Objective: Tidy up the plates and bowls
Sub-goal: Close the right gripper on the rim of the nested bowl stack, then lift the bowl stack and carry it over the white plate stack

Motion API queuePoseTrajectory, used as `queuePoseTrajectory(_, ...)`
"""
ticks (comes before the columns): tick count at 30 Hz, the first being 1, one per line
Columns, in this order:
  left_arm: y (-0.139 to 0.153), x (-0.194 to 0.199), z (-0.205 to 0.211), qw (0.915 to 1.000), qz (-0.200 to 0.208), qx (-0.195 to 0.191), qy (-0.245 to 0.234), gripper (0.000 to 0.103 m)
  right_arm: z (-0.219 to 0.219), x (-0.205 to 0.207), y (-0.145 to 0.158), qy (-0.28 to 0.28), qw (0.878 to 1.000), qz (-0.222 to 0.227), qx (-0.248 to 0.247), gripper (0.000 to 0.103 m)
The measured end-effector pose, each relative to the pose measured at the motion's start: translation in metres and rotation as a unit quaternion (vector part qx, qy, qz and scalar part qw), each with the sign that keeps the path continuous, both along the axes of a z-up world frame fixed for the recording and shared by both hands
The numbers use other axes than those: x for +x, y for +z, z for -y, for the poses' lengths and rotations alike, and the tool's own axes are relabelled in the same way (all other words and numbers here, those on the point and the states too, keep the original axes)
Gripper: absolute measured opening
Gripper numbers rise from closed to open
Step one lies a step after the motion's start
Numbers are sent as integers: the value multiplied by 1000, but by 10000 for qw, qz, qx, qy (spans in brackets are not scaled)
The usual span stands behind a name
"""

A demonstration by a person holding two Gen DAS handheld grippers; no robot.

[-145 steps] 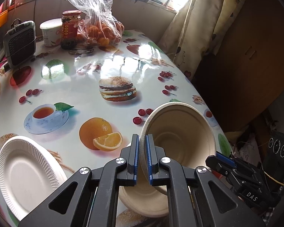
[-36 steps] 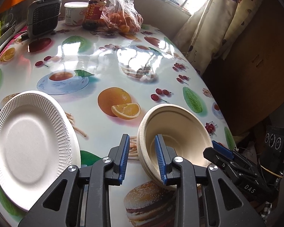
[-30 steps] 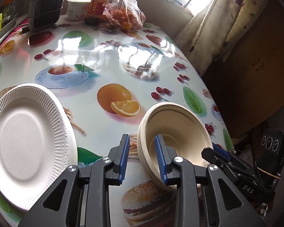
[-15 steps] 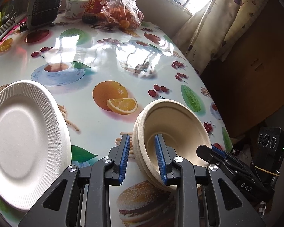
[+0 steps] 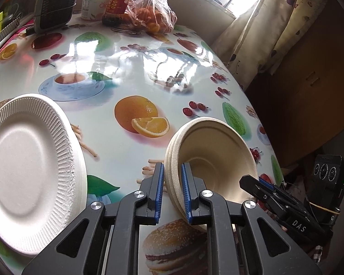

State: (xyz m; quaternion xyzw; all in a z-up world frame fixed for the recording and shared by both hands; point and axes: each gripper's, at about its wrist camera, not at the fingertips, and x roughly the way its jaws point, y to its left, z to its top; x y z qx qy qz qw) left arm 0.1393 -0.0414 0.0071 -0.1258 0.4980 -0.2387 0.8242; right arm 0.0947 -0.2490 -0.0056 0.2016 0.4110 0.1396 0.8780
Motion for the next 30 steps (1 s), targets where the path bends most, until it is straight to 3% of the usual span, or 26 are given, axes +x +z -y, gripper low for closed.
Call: queuePoseTrajectory(30, 6, -2, -7, 9999, 54, 3, 100, 16, -3, 3, 10, 3, 10000, 62, 7, 29)
